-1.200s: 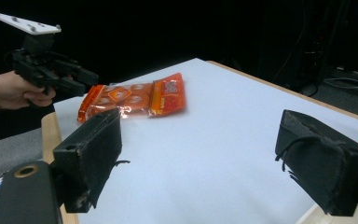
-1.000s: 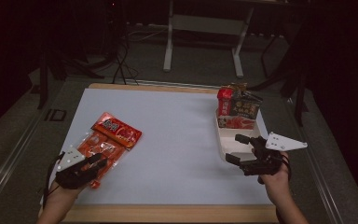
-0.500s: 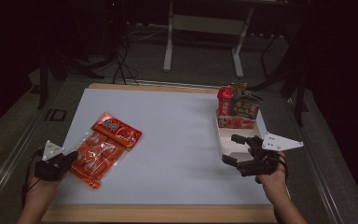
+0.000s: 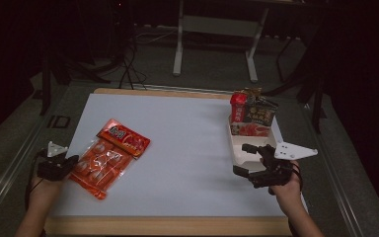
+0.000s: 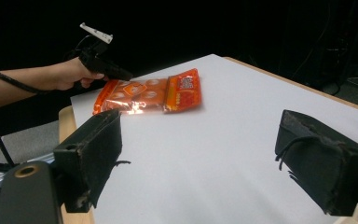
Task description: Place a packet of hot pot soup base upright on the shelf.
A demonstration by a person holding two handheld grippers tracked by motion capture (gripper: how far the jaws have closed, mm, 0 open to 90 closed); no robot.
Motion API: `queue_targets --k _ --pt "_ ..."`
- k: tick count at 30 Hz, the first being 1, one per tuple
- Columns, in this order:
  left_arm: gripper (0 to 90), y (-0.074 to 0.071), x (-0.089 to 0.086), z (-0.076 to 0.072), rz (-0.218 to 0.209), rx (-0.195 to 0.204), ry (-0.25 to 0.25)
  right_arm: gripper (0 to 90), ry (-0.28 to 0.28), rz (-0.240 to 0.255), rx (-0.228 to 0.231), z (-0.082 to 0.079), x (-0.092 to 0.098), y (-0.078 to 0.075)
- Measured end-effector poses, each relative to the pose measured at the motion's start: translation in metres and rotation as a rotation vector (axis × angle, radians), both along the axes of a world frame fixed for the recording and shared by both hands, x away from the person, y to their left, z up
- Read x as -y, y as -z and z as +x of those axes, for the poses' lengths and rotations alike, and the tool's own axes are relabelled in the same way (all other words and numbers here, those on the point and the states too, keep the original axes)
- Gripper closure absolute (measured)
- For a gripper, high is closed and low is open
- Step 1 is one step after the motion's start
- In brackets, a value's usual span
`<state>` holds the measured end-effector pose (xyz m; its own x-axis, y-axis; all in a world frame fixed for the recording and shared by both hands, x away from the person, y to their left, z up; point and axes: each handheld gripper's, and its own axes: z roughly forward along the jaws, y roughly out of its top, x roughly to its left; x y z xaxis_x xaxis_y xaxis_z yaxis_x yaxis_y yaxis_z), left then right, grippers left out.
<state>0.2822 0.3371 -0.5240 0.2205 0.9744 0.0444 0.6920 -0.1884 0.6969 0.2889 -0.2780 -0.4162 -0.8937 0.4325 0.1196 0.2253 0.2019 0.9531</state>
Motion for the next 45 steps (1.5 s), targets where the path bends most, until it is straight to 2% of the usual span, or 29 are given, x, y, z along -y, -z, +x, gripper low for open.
queue_targets --k 3,8,11,16,24,32,34,39,42,43,45 --pt "90.0 0.004 -0.002 0.003 0.028 -0.033 -0.005 14.4 -0.002 0.001 -0.008 0.001 0.000 0.001" --pt "90.0 0.003 0.000 0.002 0.021 -0.052 0.020 14.4 -0.005 0.003 -0.013 0.001 0.000 0.000" --pt "90.0 0.002 0.005 0.000 0.016 -0.069 0.054 14.4 -0.006 0.007 -0.016 0.001 0.000 0.000" --pt "90.0 0.001 0.022 -0.004 0.005 -0.086 0.107 14.4 -0.010 0.004 -0.023 0.001 -0.001 0.001" --pt "90.0 0.002 0.062 -0.010 -0.024 -0.095 0.205 14.4 -0.020 -0.002 -0.028 0.000 -0.003 0.002" --pt "90.0 0.001 0.090 -0.017 -0.069 -0.098 0.246 14.4 -0.030 -0.005 -0.035 0.000 -0.004 0.004" --pt "90.0 0.001 0.096 -0.021 -0.057 -0.088 0.260 14.5 -0.032 -0.004 -0.035 0.000 -0.004 0.004" --pt "90.0 0.000 0.093 -0.020 -0.073 -0.069 0.214 14.4 -0.030 -0.005 -0.036 0.000 -0.004 0.004" --pt "90.0 -0.002 0.089 -0.012 -0.068 -0.052 0.172 14.4 -0.030 -0.008 -0.034 -0.001 -0.003 0.004" --pt "90.0 -0.002 0.088 -0.009 -0.050 -0.049 0.161 14.5 -0.029 -0.006 -0.032 -0.001 -0.003 0.004" --pt "90.0 -0.002 0.085 -0.002 -0.063 -0.043 0.134 14.6 -0.030 0.000 -0.032 -0.001 -0.002 0.004"
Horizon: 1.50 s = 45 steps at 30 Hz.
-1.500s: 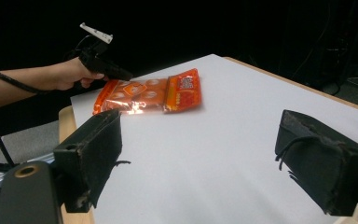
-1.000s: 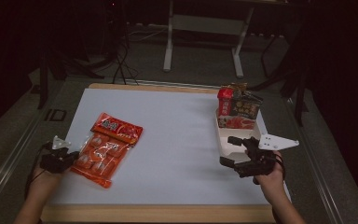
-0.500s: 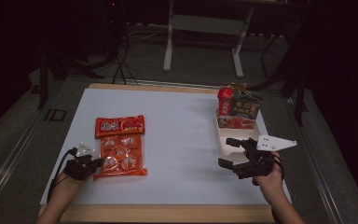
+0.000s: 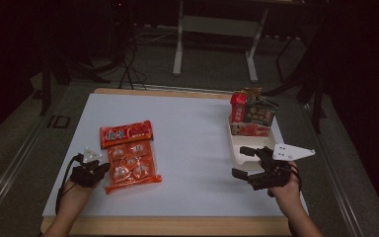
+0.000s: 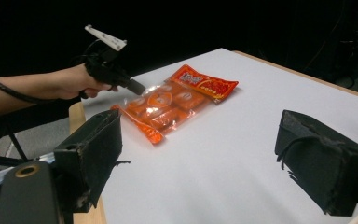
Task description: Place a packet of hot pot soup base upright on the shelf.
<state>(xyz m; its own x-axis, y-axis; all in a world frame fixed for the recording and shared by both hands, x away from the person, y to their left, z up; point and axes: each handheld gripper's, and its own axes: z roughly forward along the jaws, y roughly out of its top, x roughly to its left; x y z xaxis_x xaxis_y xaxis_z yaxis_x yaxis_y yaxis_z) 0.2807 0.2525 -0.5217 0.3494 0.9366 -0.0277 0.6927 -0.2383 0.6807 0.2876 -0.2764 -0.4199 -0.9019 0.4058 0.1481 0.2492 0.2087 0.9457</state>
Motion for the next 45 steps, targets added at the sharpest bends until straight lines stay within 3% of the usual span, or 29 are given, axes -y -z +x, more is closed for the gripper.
queue_targets --k 2,6,7,10,15,20,29,39,45 --pt "90.0 0.000 -0.002 0.007 0.030 0.006 -0.024 14.5 0.003 0.001 0.003 0.000 0.001 0.000" --pt "90.0 0.002 -0.007 0.018 0.026 0.000 -0.041 14.8 0.001 0.008 -0.002 0.000 0.003 0.003" --pt "90.0 0.003 -0.008 0.023 0.005 0.009 -0.042 14.8 0.000 0.008 -0.007 0.000 0.003 0.003" --pt "90.0 0.007 -0.006 0.035 0.020 -0.012 -0.042 14.8 0.000 -0.008 -0.007 0.000 0.001 0.005" --pt "90.0 0.006 0.000 0.042 0.029 -0.033 -0.027 14.8 0.002 -0.013 -0.006 -0.001 0.001 0.005" --pt "90.0 0.004 0.003 0.044 0.009 -0.054 -0.014 14.8 0.002 -0.010 -0.010 0.000 0.002 0.004" --pt "90.0 0.003 0.039 0.049 0.014 -0.050 0.072 14.8 -0.001 -0.005 -0.012 0.000 0.002 0.004" --pt "90.0 0.002 0.061 0.050 0.012 -0.058 0.118 14.8 -0.002 -0.010 -0.015 0.001 0.001 0.006" --pt "90.0 0.000 0.088 0.050 0.029 -0.060 0.177 14.8 -0.006 -0.011 -0.018 0.001 0.000 0.006"
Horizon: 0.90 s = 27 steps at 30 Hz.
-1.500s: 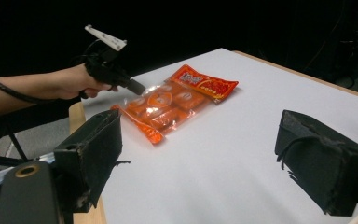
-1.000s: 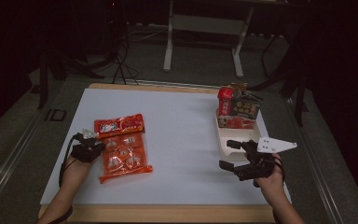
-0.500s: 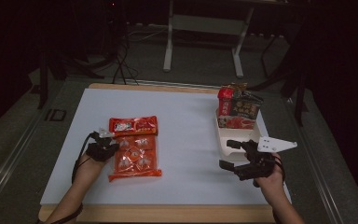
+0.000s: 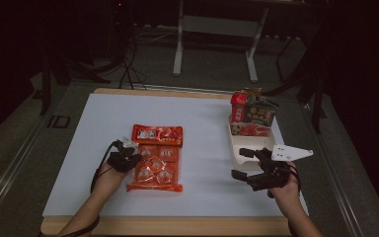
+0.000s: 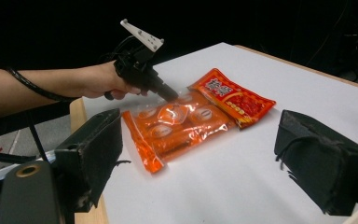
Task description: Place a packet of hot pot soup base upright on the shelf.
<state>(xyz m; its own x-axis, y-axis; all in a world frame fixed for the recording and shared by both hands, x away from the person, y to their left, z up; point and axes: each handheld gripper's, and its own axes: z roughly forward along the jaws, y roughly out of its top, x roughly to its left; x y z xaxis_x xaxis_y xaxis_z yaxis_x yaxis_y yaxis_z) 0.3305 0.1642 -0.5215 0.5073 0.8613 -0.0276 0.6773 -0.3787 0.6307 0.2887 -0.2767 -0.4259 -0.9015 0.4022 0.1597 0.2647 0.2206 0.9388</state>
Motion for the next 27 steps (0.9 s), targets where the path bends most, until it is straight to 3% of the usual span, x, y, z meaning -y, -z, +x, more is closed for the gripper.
queue_targets --k 6,7,12,16,20,27 --pt "90.0 -0.002 0.017 0.000 -0.023 -0.018 0.047 14.9 0.001 0.001 0.004 -0.001 0.001 0.000" --pt "90.0 -0.002 0.021 -0.001 0.001 -0.004 0.060 14.8 0.001 0.003 0.001 0.000 0.001 0.000" --pt "90.0 -0.007 0.031 -0.003 0.010 0.021 0.073 14.8 0.003 0.000 0.002 -0.001 0.002 0.000" --pt "90.0 -0.015 0.022 -0.006 -0.024 0.037 0.048 14.8 0.003 -0.005 0.003 -0.002 0.003 0.001" --pt "90.0 -0.021 0.015 -0.012 -0.014 0.037 0.046 14.8 0.002 0.001 0.003 -0.002 0.004 0.001" --pt "90.0 -0.014 0.002 -0.028 0.032 -0.030 0.047 14.9 0.007 0.006 0.010 -0.003 0.005 -0.002"
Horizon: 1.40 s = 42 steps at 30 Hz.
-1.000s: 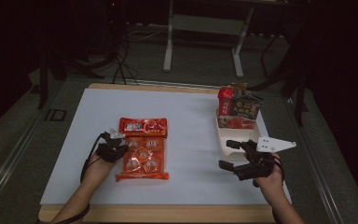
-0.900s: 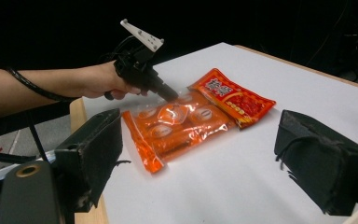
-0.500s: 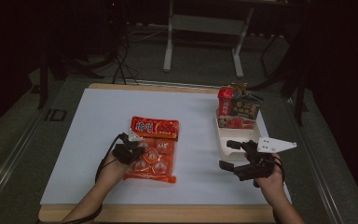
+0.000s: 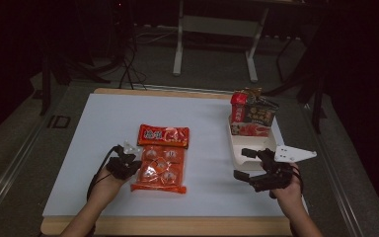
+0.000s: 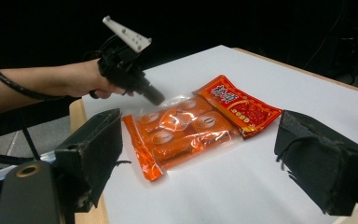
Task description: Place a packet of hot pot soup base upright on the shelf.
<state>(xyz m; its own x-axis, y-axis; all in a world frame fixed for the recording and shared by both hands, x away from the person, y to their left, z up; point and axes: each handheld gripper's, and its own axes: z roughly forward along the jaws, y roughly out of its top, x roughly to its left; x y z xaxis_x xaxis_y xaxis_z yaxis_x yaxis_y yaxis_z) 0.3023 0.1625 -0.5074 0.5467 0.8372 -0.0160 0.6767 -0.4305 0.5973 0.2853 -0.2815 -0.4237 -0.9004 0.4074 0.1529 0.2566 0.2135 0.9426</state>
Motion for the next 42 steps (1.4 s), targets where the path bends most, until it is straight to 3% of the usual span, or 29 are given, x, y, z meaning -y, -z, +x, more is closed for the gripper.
queue_targets --k 1,4,10,20,25,27,31,34,36,38,42 --pt "90.0 0.000 0.000 0.000 0.000 0.000 0.000 14.9 0.000 0.001 0.001 0.000 0.000 0.000" --pt "90.0 0.009 0.000 -0.009 -0.008 -0.054 0.043 14.8 0.002 0.004 -0.001 0.001 0.000 0.000" --pt "90.0 0.011 0.006 -0.015 0.001 -0.039 0.011 14.8 -0.002 0.001 -0.005 0.001 -0.001 0.001" --pt "90.0 0.010 0.030 -0.027 -0.056 -0.067 0.085 14.8 -0.011 -0.002 -0.009 0.001 -0.003 0.001" --pt "90.0 0.009 0.035 -0.028 -0.052 -0.060 0.100 14.8 -0.014 -0.005 -0.011 0.001 -0.004 0.002" --pt "90.0 0.005 0.031 -0.023 -0.064 -0.038 0.076 14.8 -0.016 -0.006 -0.011 0.001 -0.003 0.002" --pt "90.0 0.002 0.018 -0.006 -0.062 0.002 -0.023 14.8 -0.015 -0.003 -0.009 0.000 -0.002 0.002" --pt "90.0 0.004 0.010 0.005 -0.068 0.007 -0.063 14.8 -0.013 0.001 -0.007 0.000 -0.002 0.001" --pt "90.0 0.007 0.007 0.013 -0.081 0.011 -0.075 14.9 -0.011 0.002 -0.005 0.000 -0.001 0.001" --pt "90.0 0.011 0.006 0.019 -0.065 0.014 -0.090 14.9 -0.012 0.003 -0.004 0.000 -0.001 0.001" --pt "90.0 0.016 0.010 0.030 -0.071 0.001 -0.069 14.9 -0.013 0.003 -0.008 0.001 -0.001 0.002"
